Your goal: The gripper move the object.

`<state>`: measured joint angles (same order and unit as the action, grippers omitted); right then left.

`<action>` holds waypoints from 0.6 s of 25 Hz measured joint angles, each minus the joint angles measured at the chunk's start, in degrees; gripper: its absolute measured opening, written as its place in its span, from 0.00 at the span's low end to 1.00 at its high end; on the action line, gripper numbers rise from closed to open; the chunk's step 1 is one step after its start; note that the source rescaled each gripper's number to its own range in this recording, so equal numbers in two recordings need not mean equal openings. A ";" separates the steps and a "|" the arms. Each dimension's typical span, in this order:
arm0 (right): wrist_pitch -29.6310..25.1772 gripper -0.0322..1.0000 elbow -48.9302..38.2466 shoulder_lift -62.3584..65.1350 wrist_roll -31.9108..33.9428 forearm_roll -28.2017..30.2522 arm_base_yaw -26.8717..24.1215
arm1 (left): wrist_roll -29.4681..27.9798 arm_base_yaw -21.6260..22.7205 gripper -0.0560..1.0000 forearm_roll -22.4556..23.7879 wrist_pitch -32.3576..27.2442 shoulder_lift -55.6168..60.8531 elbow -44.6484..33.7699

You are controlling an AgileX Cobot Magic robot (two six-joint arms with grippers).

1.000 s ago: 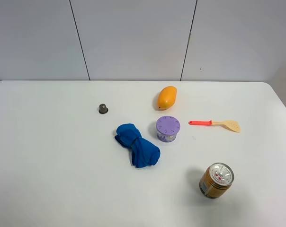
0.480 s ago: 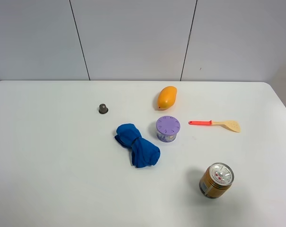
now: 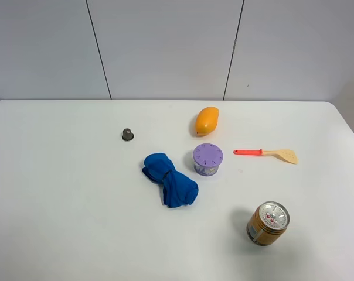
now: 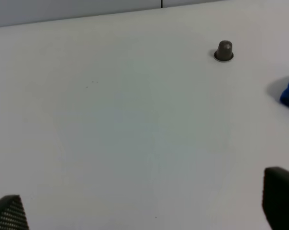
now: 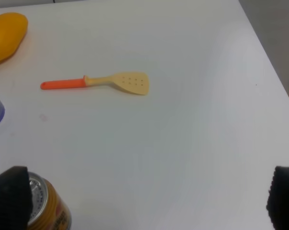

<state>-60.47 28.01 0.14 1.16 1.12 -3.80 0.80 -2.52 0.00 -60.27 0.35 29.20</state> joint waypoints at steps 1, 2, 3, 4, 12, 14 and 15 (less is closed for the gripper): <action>0.00 1.00 0.00 0.00 0.00 0.00 0.00 | 0.00 0.00 1.00 0.00 0.00 0.00 0.00; 0.00 1.00 0.00 0.00 0.00 0.00 0.00 | 0.00 0.00 1.00 0.00 0.00 0.00 0.00; 0.00 1.00 0.00 0.00 0.00 0.00 0.00 | 0.00 0.00 1.00 0.00 0.00 0.00 0.00; 0.00 1.00 0.00 0.00 0.00 0.00 0.00 | 0.00 0.00 1.00 0.00 0.00 0.00 0.00; 0.00 1.00 0.00 0.00 0.00 0.00 0.00 | 0.00 0.00 1.00 0.00 0.00 0.00 0.00; 0.00 1.00 0.00 0.00 0.00 0.00 0.00 | 0.00 0.00 1.00 0.00 0.00 0.00 0.00; 0.00 1.00 0.00 0.00 0.00 0.00 0.00 | 0.00 0.00 1.00 0.00 0.00 0.00 0.00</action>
<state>-60.47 28.01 0.14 1.16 1.12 -3.80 0.80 -2.52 0.00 -60.27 0.35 29.20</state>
